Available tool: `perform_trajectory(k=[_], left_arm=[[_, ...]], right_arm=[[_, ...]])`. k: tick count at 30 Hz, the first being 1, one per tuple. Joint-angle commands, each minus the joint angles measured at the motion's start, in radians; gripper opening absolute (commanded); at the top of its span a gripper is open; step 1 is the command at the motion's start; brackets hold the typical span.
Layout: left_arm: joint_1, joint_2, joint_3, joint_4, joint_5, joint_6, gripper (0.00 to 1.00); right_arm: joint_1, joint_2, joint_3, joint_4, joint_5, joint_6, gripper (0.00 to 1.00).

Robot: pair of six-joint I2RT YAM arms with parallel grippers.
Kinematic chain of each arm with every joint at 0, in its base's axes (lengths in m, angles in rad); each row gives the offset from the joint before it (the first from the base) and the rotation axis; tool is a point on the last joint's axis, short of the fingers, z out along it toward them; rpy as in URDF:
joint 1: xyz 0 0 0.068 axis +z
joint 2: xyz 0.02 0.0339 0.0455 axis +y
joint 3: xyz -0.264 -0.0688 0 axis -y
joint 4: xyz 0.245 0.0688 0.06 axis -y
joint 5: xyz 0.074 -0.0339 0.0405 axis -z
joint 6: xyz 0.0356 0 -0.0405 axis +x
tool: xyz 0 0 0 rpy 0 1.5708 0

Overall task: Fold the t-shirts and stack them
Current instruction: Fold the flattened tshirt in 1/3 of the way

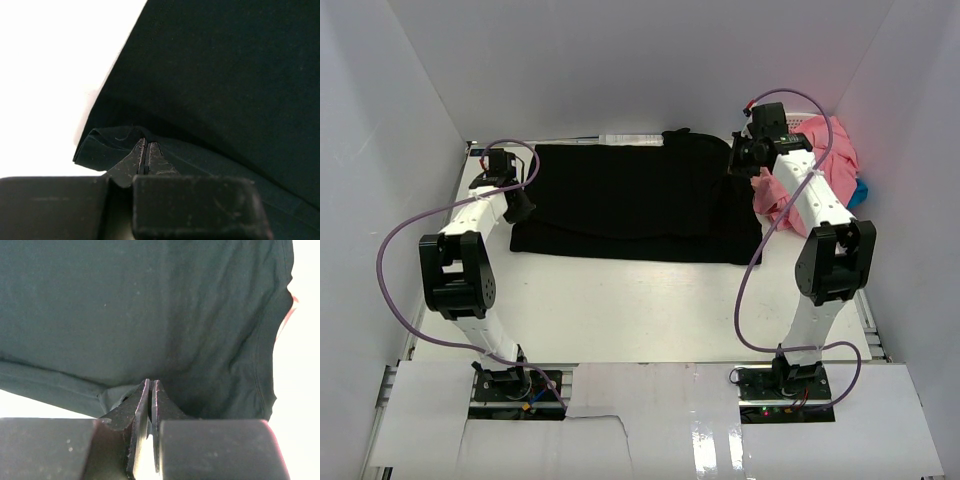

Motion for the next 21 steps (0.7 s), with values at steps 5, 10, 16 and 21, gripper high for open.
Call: perform_trajectory(k=[5,10,16,21], left_arm=[[-0.001,0.005,0.049,0.016,-0.011,0.013,0.00],[0.001,0.008,0.065,0.014,-0.017,0.018,0.00],[-0.001,0.023,0.060,0.013,-0.024,0.018,0.00],[0.001,0.025,0.059,0.014,-0.033,0.016,0.00]], right_arm=[[-0.006,0.060,0.113,0.026,-0.007,0.000,0.08],[-0.018,0.077,0.141,0.026,-0.012,0.001,0.08],[-0.028,0.119,0.173,0.022,-0.018,-0.002,0.08],[-0.032,0.142,0.170,0.029,-0.018,-0.002,0.08]])
